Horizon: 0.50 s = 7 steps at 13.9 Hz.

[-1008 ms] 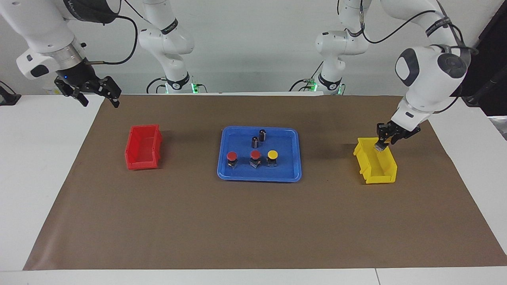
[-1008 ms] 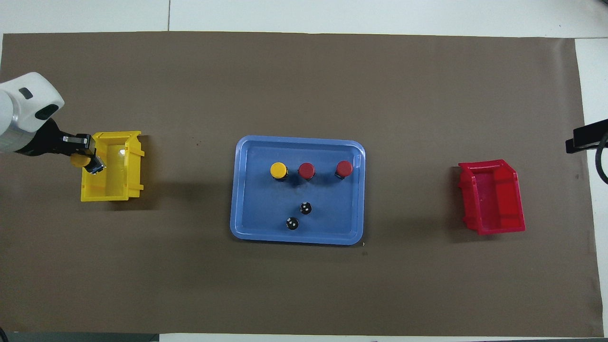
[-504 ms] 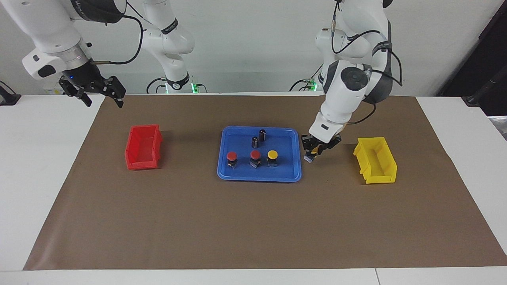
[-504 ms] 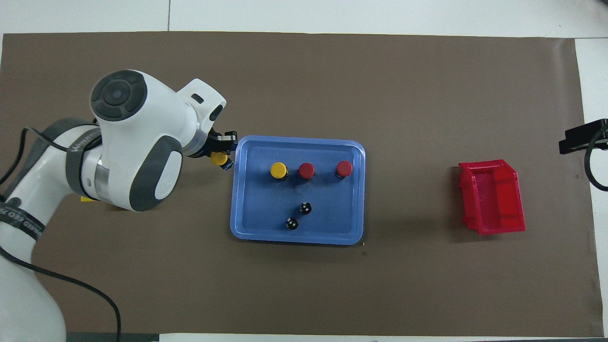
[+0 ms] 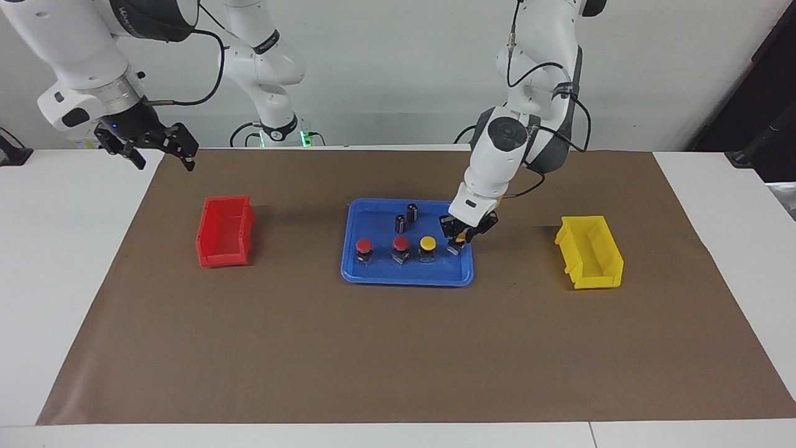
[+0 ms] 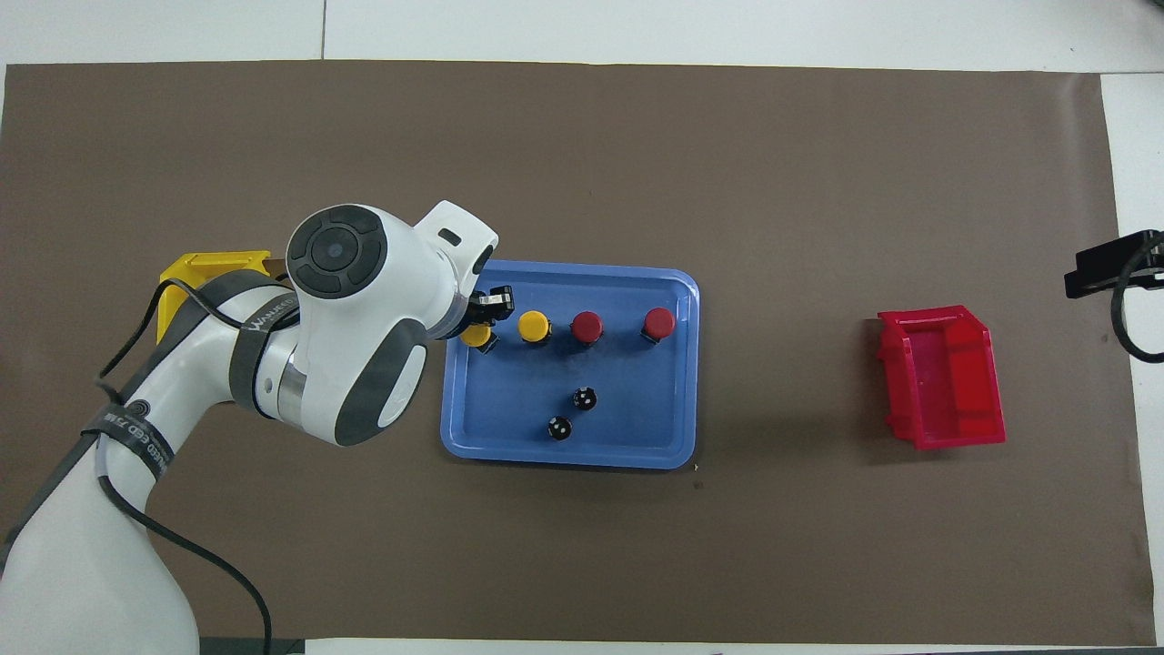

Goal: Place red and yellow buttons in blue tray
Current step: 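Carry the yellow button with the left gripper and place it in the tray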

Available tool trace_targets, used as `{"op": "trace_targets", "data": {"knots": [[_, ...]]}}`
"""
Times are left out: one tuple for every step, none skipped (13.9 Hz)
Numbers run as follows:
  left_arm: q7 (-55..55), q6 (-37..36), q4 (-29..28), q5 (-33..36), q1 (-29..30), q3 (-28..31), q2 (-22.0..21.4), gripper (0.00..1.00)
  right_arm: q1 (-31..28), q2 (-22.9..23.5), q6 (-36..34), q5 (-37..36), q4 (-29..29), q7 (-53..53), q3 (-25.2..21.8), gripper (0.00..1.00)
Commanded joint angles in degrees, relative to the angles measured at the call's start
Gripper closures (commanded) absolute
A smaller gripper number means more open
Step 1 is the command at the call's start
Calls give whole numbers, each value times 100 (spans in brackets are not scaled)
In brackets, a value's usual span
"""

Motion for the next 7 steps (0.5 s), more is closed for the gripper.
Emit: {"op": "trace_targets", "data": {"knots": [[-36, 259, -231, -162, -114, 104, -109, 98, 4, -58, -31, -58, -84, -12, -30, 0], [-10, 416, -301, -162, -105, 104, -65, 98, 4, -58, -22, -58, -76, -12, -30, 0], [34, 609, -372, -162, -105, 104, 13, 92, 4, -58, -22, -58, -76, -12, -30, 0], [43, 741, -381, -162, -105, 104, 93, 77, 12, -58, -22, -58, -84, -12, -30, 0], [52, 777, -372, -162, -97, 104, 128, 51, 4, -58, -22, -58, -76, -12, -30, 0], [35, 778, -381, -162, -96, 104, 128, 35, 12, -58, -22, -58, -76, -12, -30, 0], [9, 760, -364, -162, -114, 104, 128, 34, 21, -58, -31, -58, -76, -12, -30, 0]]}}
